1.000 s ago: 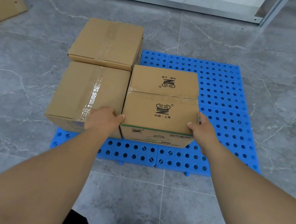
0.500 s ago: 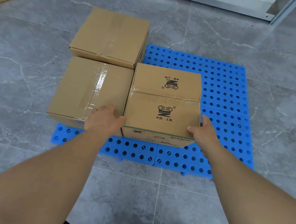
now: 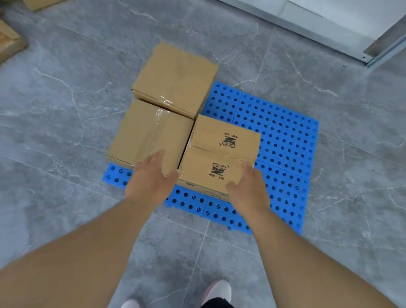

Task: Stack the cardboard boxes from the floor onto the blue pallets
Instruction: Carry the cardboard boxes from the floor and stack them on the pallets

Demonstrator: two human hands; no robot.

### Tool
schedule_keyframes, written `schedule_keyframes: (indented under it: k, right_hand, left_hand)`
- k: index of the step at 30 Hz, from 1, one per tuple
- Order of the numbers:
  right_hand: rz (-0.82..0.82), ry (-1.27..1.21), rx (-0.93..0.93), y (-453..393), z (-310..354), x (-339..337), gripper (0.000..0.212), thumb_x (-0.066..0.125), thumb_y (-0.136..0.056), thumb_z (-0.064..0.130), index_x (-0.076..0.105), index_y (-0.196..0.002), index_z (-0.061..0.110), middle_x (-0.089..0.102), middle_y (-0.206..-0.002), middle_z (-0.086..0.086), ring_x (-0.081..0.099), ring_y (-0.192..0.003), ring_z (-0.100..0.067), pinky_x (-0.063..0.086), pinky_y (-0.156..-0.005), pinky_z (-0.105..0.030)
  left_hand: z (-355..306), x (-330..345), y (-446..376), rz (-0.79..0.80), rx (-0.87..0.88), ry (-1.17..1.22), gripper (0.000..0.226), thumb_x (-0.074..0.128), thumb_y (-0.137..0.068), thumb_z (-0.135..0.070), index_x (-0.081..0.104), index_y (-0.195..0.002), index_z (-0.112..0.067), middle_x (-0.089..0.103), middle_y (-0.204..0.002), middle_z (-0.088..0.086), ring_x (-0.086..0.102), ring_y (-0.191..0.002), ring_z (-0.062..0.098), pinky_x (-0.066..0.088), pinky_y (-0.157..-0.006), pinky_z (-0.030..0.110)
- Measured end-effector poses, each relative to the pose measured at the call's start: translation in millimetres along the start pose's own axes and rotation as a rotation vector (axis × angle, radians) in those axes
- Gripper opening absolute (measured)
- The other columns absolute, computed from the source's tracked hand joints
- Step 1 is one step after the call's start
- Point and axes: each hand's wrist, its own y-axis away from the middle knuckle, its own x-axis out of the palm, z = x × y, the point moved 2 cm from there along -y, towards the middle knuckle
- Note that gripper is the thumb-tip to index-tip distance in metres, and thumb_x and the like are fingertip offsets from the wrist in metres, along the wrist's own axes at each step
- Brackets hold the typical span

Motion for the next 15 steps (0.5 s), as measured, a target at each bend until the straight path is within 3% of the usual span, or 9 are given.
schedule_keyframes:
  k: [6,10,15]
  right_hand:
    - [0.051,0.092,-0.030,65.0,34.6,-61.8,0.052,0.046,-0.094,0.028,0.030,-0.142,0.015,0.035,-0.139,-0.007,0.046,-0.118,-0.022,0.039,-0.076,-0.030]
    - [0.115,0.140,-0.072,103.7,67.9,-97.6,0.053,0.039,-0.097,0.038,0.029,-0.144,0.015,0.031,-0.146,-0.006,0.040,-0.127,-0.024,0.040,-0.089,-0.036]
    - [0.130,0.168,-0.184,140.6,115.4,-127.4,0.053,0.034,-0.097,0.044,0.036,-0.140,0.013,0.037,-0.142,-0.010,0.040,-0.126,-0.028,0.037,-0.097,-0.041]
  left_hand:
    - [-21.3,-72.3,69.5,-0.014,-0.082,-0.020,0.071,0.048,-0.090,-0.039,0.008,-0.148,-0.032,0.043,-0.137,0.006,0.043,-0.121,0.024,0.045,-0.078,0.037]
    - [-35.6,-120.8,117.5,-0.039,-0.113,0.010,0.070,0.048,-0.089,-0.042,0.009,-0.147,-0.033,0.049,-0.129,0.008,0.049,-0.117,0.028,0.047,-0.092,0.048]
    - [-44.2,-162.2,162.1,-0.102,-0.152,0.029,0.073,0.046,-0.091,-0.047,0.008,-0.149,-0.027,0.039,-0.143,0.010,0.036,-0.131,0.028,0.035,-0.106,0.046]
